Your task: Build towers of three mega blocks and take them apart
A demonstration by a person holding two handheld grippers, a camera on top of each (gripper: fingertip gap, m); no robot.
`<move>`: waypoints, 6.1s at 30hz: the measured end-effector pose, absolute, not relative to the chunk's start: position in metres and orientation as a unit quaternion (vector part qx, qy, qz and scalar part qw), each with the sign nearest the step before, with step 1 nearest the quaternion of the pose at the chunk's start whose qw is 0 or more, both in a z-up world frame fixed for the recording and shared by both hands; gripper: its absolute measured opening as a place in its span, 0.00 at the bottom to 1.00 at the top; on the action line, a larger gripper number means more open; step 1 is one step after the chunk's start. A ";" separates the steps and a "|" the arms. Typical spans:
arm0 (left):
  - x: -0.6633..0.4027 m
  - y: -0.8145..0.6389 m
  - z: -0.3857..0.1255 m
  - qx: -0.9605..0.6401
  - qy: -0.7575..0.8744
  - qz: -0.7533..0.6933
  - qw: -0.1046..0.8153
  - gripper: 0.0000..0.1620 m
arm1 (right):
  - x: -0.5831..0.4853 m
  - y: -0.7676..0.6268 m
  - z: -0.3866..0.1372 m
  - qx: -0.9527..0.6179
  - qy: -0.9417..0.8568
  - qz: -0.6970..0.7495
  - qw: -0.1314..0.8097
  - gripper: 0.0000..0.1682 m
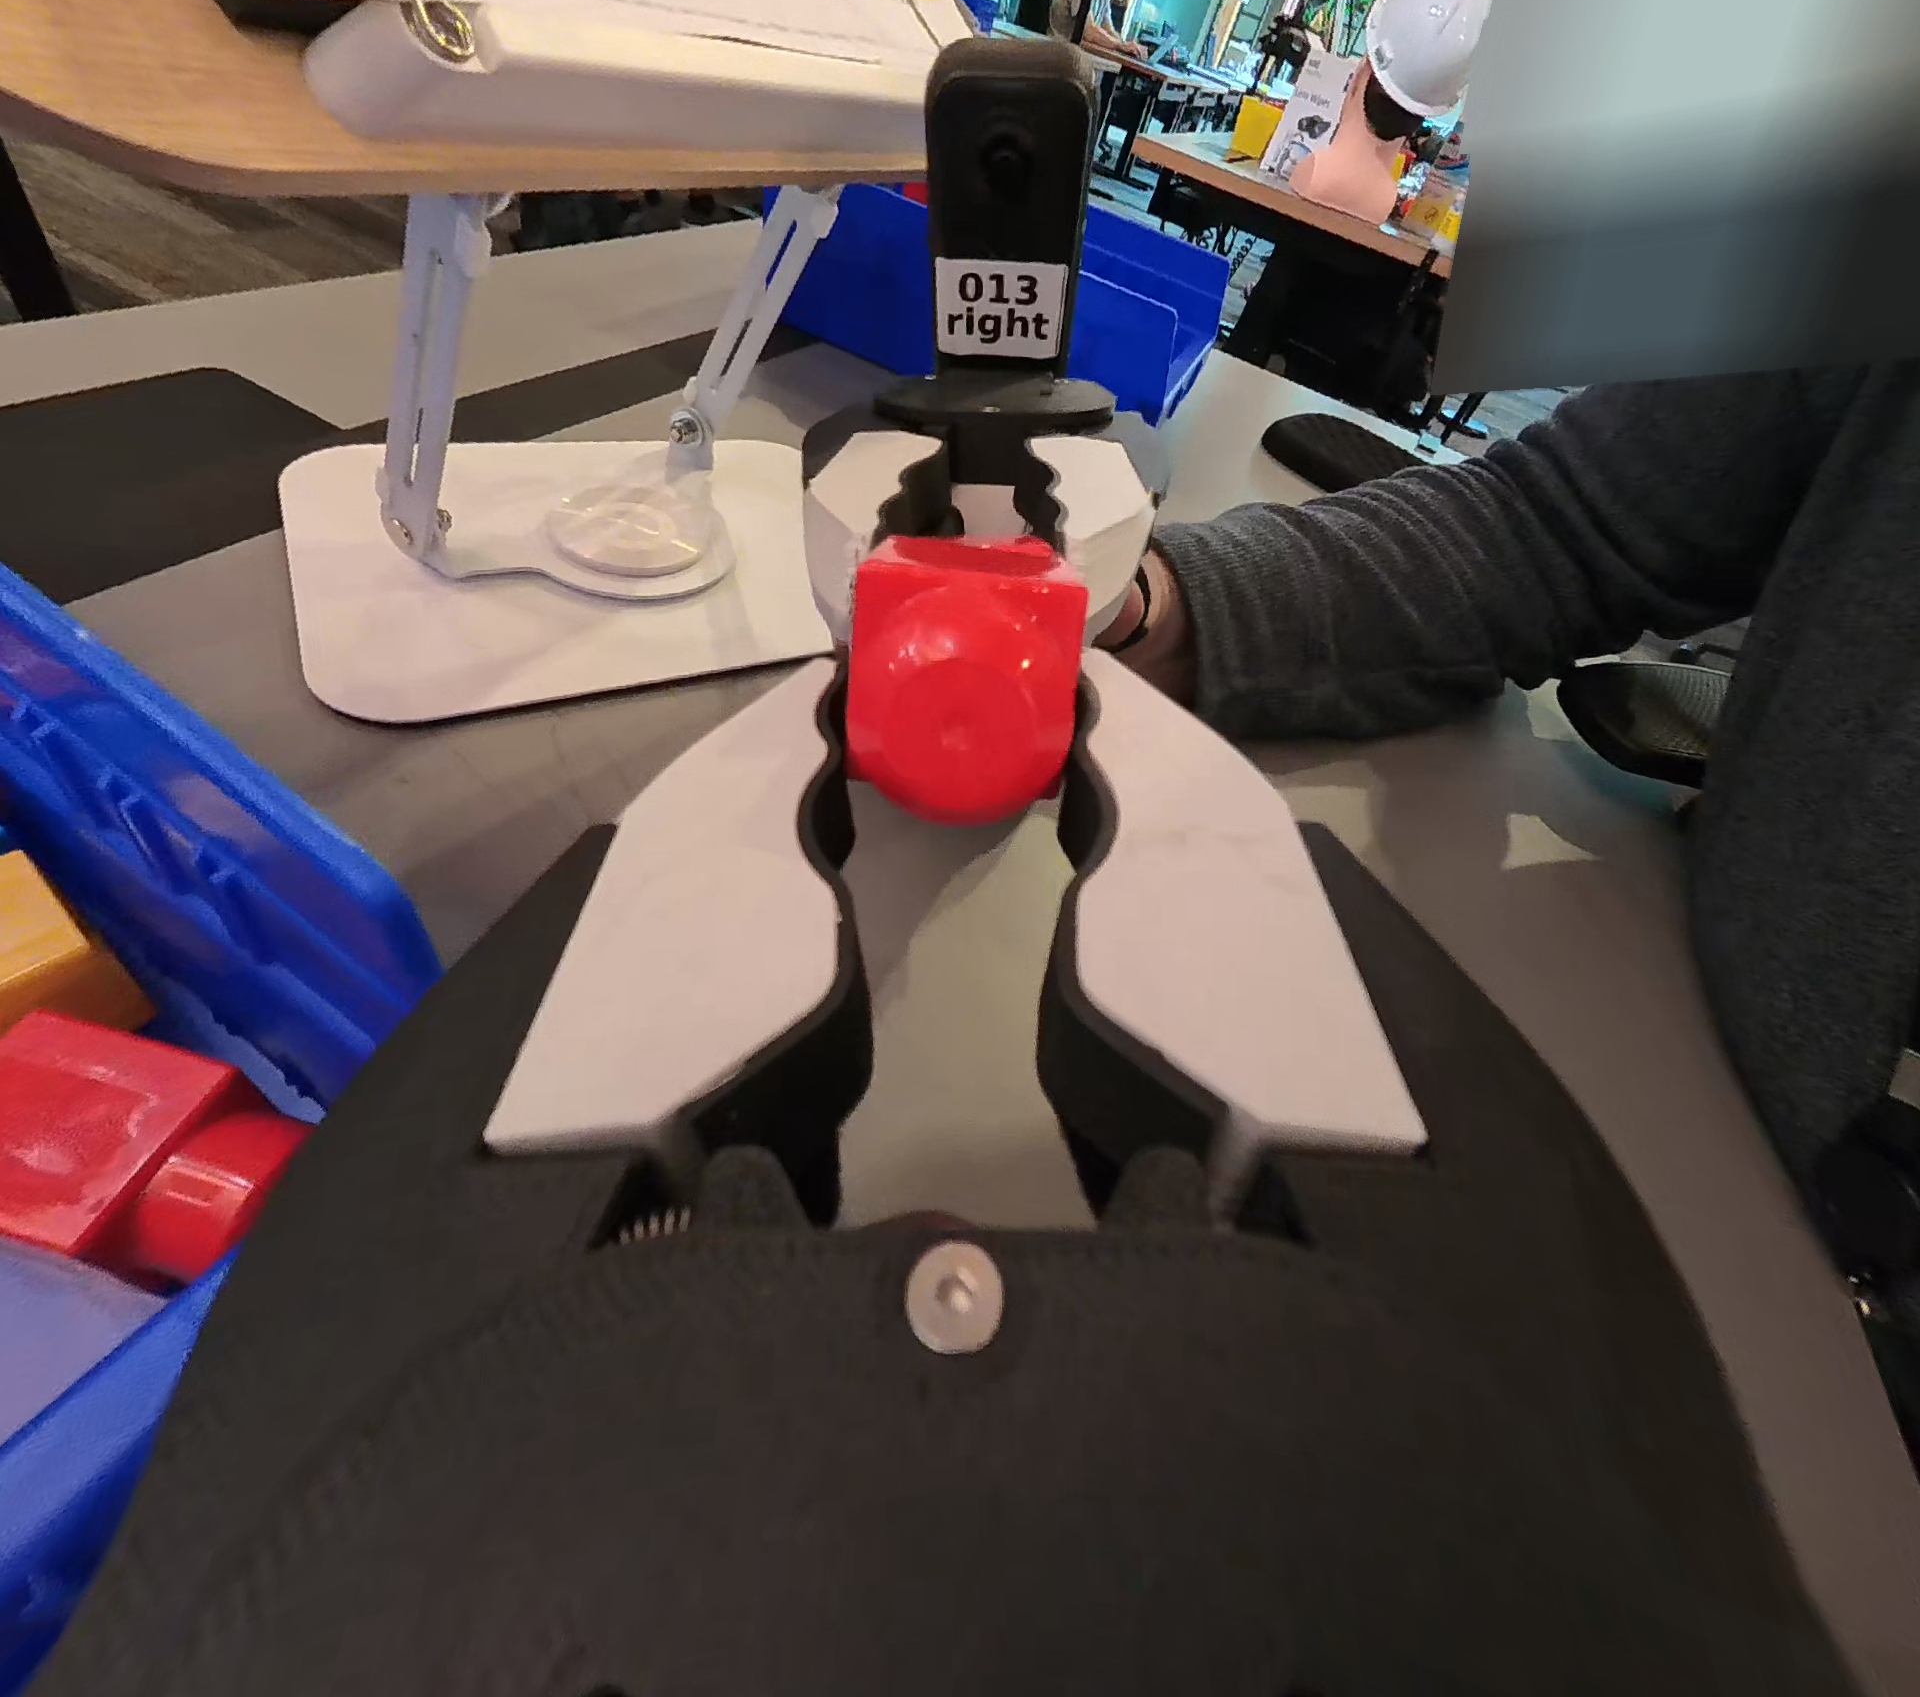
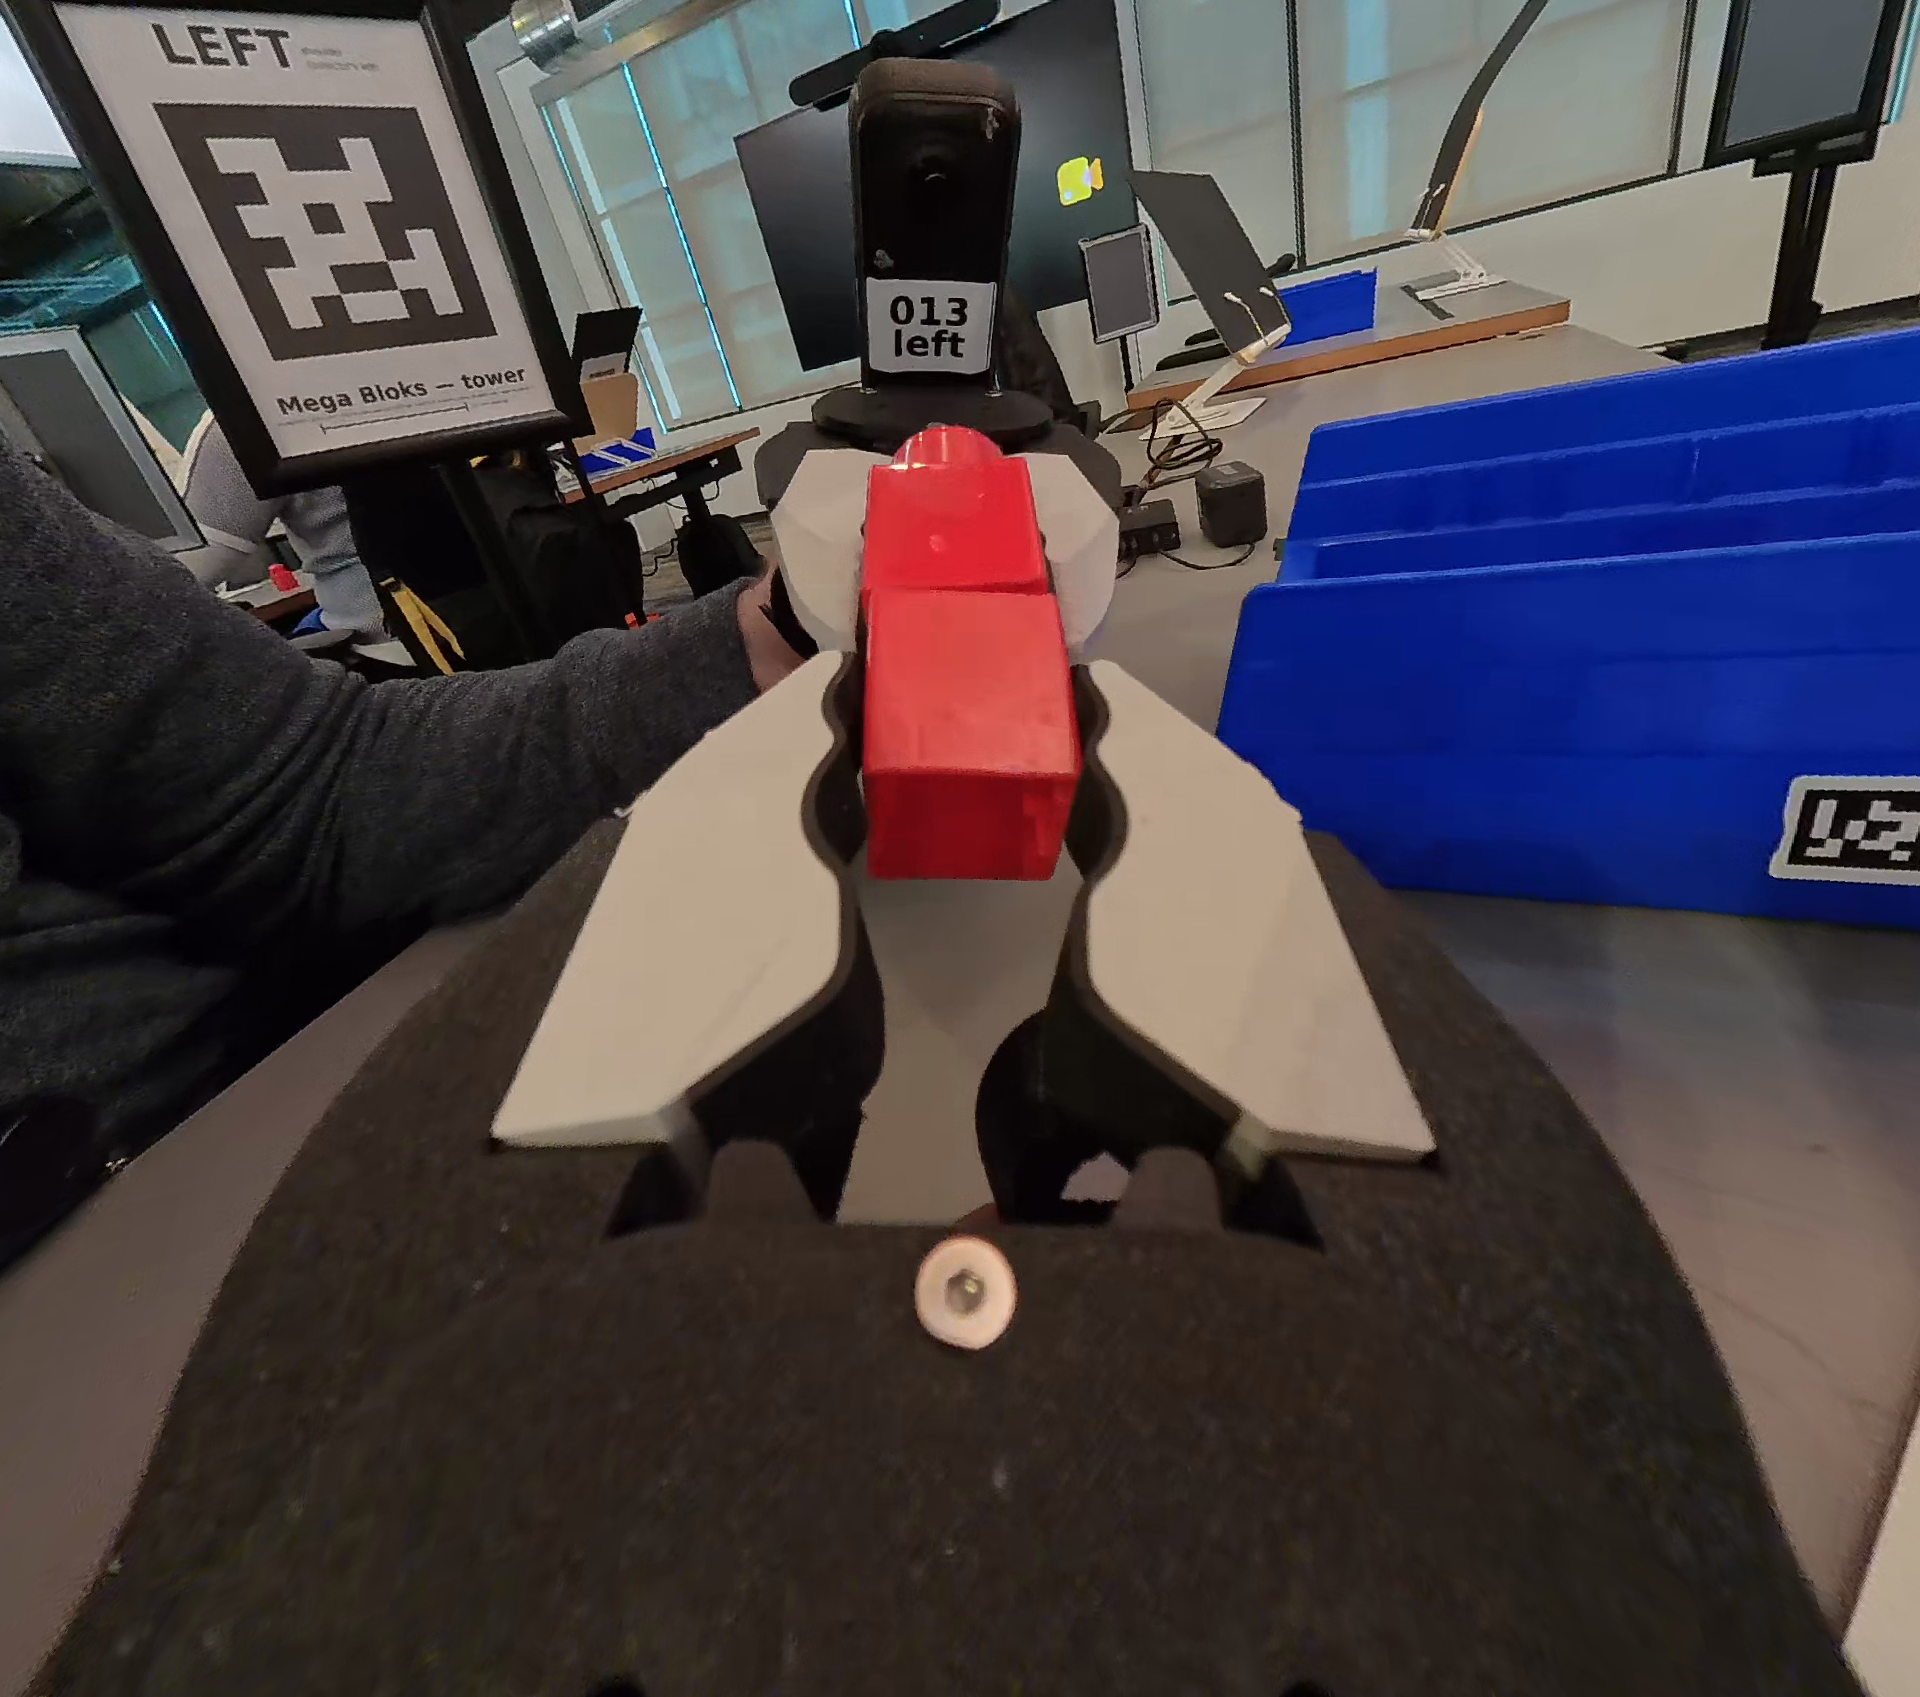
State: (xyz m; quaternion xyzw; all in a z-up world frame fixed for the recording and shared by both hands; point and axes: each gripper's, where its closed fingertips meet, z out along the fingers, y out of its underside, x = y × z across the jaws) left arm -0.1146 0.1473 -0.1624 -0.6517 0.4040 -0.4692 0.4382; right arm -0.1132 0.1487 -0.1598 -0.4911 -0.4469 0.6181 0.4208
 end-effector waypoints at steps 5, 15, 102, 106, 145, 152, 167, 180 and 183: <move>-0.110 0.142 -0.178 -0.668 0.424 -0.460 0.402 0.23 | -0.111 0.148 -0.157 -0.481 -0.446 0.621 0.429 0.21; -0.110 0.147 -0.172 -0.666 0.404 -0.465 0.421 0.23 | -0.113 0.148 -0.159 -0.488 -0.452 0.611 0.430 0.21; -0.109 0.146 -0.182 -0.756 0.488 -0.305 0.311 0.29 | -0.114 0.147 -0.148 -0.476 -0.416 0.646 0.428 0.20; -0.100 0.141 -0.192 -0.751 0.479 -0.338 0.303 0.23 | -0.112 0.148 -0.143 -0.468 -0.401 0.657 0.434 0.20; -0.224 0.267 -0.212 -0.837 0.489 -0.132 0.208 0.24 | -0.112 0.142 -0.154 -0.473 -0.430 0.656 0.400 0.22; -0.211 0.268 -0.242 -0.864 0.454 -0.123 0.182 0.33 | -0.111 0.142 -0.154 -0.473 -0.429 0.658 0.400 0.22; -0.223 0.318 -0.252 -0.766 0.620 -0.052 0.164 0.23 | -0.111 0.143 -0.154 -0.473 -0.428 0.659 0.398 0.22; -0.223 0.312 -0.270 -0.744 0.654 -0.052 0.129 0.21 | -0.111 0.143 -0.154 -0.473 -0.427 0.660 0.398 0.22; -0.247 0.311 -0.258 -0.743 0.661 0.013 0.105 0.21 | -0.111 0.143 -0.154 -0.473 -0.427 0.660 0.397 0.22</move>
